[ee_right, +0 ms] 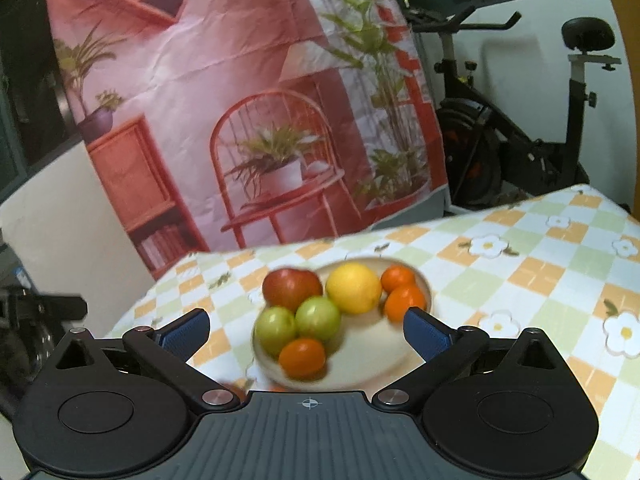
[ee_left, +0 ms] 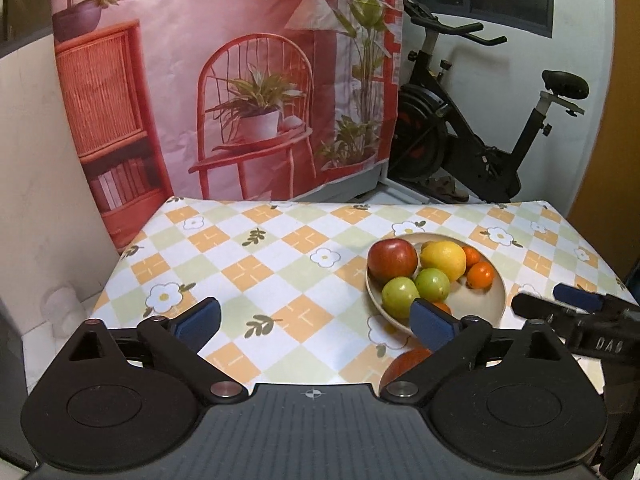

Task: Organize fruits
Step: 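Withdraw both open grippers from the plate toward the remaining fruit, then move the left tool down to the large yellow grapefruit on the table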

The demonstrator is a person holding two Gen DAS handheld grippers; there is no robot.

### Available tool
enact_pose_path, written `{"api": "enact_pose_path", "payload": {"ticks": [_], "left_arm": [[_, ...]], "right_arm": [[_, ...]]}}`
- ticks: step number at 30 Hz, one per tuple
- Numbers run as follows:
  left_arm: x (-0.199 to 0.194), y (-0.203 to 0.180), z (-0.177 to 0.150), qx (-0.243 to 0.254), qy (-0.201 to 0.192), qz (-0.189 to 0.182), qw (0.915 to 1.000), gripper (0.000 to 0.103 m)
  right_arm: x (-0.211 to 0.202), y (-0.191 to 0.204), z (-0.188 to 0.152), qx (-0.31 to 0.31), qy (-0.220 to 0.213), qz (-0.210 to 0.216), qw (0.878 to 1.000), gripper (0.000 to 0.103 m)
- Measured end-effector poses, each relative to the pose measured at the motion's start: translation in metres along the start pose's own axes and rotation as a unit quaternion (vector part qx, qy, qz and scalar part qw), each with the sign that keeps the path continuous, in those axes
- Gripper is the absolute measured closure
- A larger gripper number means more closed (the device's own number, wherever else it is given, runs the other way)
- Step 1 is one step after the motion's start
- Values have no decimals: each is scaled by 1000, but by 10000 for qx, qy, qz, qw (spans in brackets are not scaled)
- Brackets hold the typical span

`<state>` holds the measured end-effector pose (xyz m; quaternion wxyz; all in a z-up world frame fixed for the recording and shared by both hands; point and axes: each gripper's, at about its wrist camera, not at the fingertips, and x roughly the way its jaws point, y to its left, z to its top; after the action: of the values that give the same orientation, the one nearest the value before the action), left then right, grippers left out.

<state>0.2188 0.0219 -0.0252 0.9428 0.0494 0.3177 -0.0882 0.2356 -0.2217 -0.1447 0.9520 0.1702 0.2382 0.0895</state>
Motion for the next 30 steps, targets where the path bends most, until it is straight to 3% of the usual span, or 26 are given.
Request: {"api": "enact_pose_path", "payload": {"ticks": [10,23,30], "left_arm": [[3,10,-24,-142,205,77,9997,0],[-1,6,-44,-96,73,123,9999,0],[-2,8,-53,-38,187,410,9990,0]], "right_arm": [[4,17,-37,-561,506,100,9971,0],[11,34,-56,-1115,880,178,9897,0],[7,43,-63,-1242,999,427,9863,0]]}}
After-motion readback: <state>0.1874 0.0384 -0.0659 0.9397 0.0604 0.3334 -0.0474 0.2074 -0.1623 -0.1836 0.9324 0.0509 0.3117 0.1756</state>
